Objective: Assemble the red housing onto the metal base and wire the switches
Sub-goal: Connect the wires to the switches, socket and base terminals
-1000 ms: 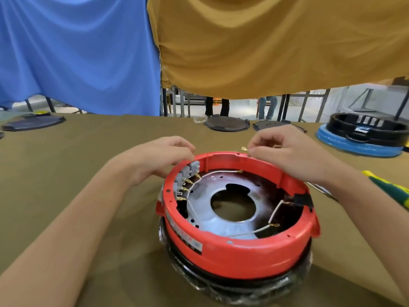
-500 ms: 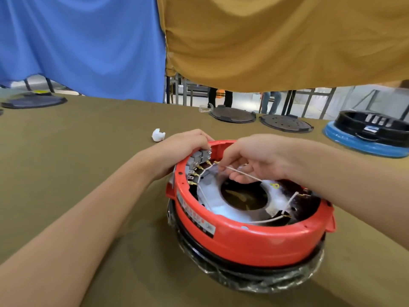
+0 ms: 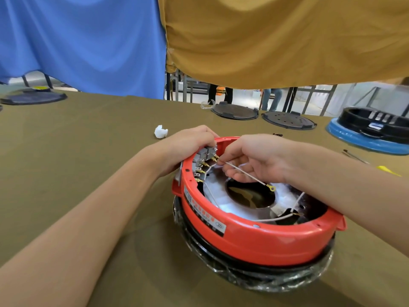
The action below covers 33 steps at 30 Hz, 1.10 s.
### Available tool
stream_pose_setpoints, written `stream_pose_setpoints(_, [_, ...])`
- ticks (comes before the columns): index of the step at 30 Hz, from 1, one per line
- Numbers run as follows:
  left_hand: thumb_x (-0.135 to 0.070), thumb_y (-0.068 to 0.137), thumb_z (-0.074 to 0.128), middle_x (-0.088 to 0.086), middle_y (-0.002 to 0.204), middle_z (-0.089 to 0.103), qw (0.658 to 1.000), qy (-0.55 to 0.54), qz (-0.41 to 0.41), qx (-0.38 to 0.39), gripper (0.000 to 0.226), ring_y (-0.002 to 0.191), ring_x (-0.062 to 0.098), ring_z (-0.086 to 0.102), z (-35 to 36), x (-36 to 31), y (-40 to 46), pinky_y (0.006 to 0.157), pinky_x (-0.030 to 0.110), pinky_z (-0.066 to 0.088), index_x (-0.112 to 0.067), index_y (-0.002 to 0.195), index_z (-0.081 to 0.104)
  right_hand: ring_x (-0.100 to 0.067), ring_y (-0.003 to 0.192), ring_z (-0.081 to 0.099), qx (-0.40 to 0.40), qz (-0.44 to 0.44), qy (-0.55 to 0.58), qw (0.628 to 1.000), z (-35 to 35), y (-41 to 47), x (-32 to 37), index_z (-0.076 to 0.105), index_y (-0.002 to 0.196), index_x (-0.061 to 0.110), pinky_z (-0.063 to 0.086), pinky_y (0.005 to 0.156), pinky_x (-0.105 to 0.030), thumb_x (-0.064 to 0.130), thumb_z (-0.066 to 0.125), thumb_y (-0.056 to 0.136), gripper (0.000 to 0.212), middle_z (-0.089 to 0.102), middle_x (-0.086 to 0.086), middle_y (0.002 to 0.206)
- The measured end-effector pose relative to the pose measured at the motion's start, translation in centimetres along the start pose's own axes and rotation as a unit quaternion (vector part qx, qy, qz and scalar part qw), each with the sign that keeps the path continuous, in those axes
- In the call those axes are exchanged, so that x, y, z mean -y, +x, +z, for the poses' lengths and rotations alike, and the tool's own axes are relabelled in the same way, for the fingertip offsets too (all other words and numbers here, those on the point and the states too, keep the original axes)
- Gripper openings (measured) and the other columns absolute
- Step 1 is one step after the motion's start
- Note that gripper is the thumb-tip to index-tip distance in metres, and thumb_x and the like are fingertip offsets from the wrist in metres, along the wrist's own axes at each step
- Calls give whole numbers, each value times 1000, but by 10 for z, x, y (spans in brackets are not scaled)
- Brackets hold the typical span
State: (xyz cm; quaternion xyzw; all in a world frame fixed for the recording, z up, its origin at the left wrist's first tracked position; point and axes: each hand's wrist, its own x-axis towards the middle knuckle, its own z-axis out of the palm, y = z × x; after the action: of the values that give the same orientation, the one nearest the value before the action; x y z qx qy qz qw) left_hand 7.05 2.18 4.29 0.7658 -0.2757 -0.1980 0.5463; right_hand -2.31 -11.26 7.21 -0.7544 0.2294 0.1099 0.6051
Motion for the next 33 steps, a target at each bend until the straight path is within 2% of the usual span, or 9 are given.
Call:
stream_pose_setpoints(5, [-14,90,56,8,92,71,1000,7,-5,4,17,84,23,64,0,-3,-2,93,51,53,-15,103,67,-9,42,59,0,-2,13,1000,-1,-1,-2,71,98,-2,46,39,-16,6,63,87,16,62,-6,61])
stream_pose_setpoints(8, [-13,91,56,7,89,70,1000,-1,-4,5,15,84,23,63,0,-2,-2,87,43,52,-16,101,66,-10,43,59,-1,-4,15,1000,-1,-1,-2,71,100,-3,46,39,-16,6,64,87,17,62,-7,63])
stream_pose_setpoints(16, [-16,90,56,4,84,71,1000,-2,-3,11,14,80,21,65,-1,1,2,85,43,53,-18,100,66,-10,43,61,-3,-20,31,999,1,0,-4,70,88,-1,48,40,-16,4,63,88,9,64,-6,59])
stream_pose_setpoints(23, [-15,91,55,5,85,69,1000,7,1,20,16,75,17,64,-1,1,2,73,34,52,-18,103,64,-8,41,60,-22,-34,28,999,5,1,-2,68,86,-2,46,38,-16,4,63,89,8,64,-6,59])
stream_pose_setpoints(27, [-16,91,55,6,86,70,1000,10,0,22,14,81,22,63,-2,1,2,79,40,50,-19,102,64,-8,42,60,-16,-31,31,999,5,0,-2,68,91,-2,46,38,-16,3,63,89,7,65,-6,59])
stream_pose_setpoints(33, [-16,91,55,5,86,69,1000,20,4,22,13,79,19,63,-2,1,2,77,37,51,-19,101,64,-8,41,60,-14,-32,26,999,5,-1,-2,67,87,-1,45,38,-16,4,62,90,7,64,-5,55])
